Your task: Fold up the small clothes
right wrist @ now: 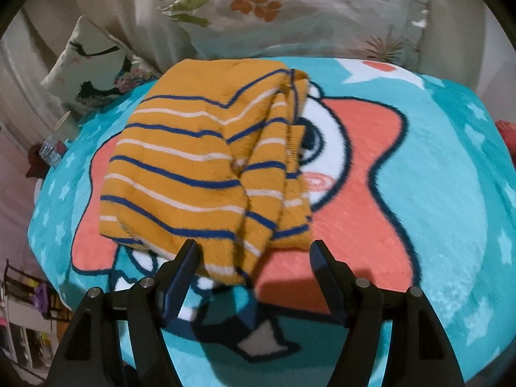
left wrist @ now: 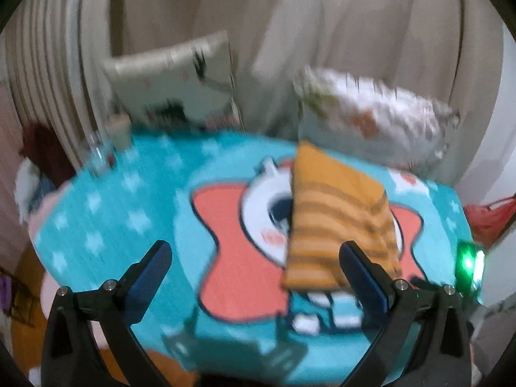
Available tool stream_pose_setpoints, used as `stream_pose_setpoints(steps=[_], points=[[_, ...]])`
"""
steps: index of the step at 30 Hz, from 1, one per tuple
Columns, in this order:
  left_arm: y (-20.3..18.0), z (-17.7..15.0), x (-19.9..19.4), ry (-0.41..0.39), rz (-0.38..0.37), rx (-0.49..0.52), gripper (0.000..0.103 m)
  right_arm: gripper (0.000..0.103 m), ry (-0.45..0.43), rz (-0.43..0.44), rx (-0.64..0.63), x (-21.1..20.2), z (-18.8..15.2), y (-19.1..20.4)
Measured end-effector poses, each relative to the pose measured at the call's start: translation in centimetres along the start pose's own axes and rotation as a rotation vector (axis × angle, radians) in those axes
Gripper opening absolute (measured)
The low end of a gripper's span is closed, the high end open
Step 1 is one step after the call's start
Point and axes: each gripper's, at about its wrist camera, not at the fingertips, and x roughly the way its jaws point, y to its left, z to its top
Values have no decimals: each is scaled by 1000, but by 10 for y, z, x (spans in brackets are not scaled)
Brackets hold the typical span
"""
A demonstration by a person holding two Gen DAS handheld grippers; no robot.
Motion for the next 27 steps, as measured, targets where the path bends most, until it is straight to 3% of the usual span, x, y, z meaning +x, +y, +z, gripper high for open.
stream_pose_setpoints(steps=[5, 7, 9, 13, 17, 19, 22, 27], points=[[13, 41, -16, -243, 90, 69, 103, 75, -58, -66, 42, -24, 13, 4], [15, 62, -20, -323, 90, 76, 103, 75, -90, -72, 50, -39, 27, 12], [17, 79, -16, -357, 42, 78, 103, 76, -141, -95, 53, -55, 44, 26], [19, 91, 21, -177, -53, 102, 103, 79, -177, -126, 123, -62, 60, 49], [30, 60, 54, -60, -19, 109, 103, 79, -132, -152, 158, -42, 52, 70], [41, 46, 73, 27, -38, 107, 103, 79, -113, -186, 152, -33, 46, 80], [52, 39, 86, 92, -96, 89, 103, 79, -96, -215, 158, -23, 44, 92], [65, 41, 91, 103, -120, 88, 103, 79, -75, -224, 136, -7, 50, 118]])
